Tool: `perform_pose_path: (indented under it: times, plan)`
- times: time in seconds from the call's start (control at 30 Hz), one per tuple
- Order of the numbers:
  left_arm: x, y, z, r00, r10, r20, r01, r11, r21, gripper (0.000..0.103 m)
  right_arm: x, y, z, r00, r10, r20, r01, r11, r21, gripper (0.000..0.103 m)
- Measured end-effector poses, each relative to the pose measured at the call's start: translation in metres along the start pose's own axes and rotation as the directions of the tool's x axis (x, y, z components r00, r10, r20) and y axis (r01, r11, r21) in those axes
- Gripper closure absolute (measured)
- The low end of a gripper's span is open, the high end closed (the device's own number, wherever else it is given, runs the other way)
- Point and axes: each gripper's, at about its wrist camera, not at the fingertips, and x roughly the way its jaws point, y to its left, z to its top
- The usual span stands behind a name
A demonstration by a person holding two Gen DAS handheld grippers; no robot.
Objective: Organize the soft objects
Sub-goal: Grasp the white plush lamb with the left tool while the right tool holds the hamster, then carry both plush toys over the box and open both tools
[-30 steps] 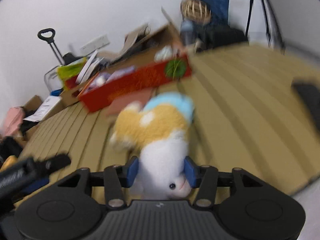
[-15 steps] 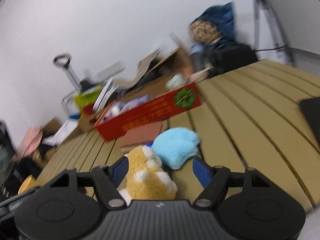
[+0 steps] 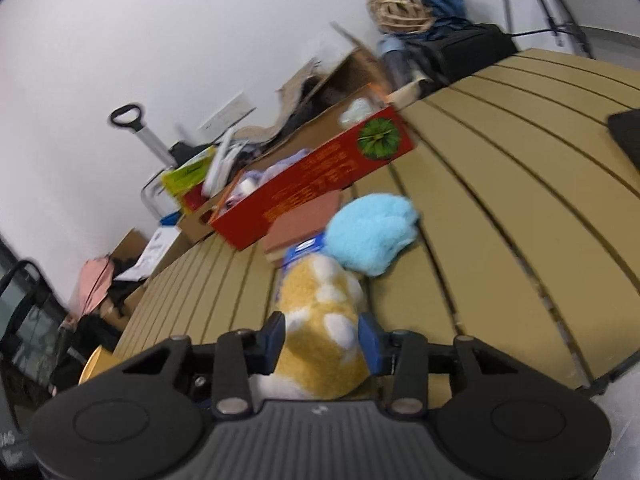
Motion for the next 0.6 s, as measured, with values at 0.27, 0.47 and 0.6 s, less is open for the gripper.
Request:
perform_pose_path:
  times: [0.27,0.47,0.6]
  plan:
    - [0.005,0.000,-0.003,0.999,-0.023,-0.033,0.022,0.999,-0.026,0.047,0.012,0.006,-0.001,1.000,0.003,-0.030,-0.003,1.000,-0.018,0.056]
    - [-0.004,-0.003,0.000,0.998,-0.058,0.001,0.058,0.994,-0.088,0.051,-0.001,0.015,-0.002,1.000,0.006,0.004,-0.006,1.000,-0.030,0.067]
    - [-0.023,-0.021,0.025,0.988,-0.109,0.111,0.115,0.992,-0.047,0.051,-0.023,0.028,0.015,0.994,0.058,0.095,-0.054,0.997,-0.047,0.066]
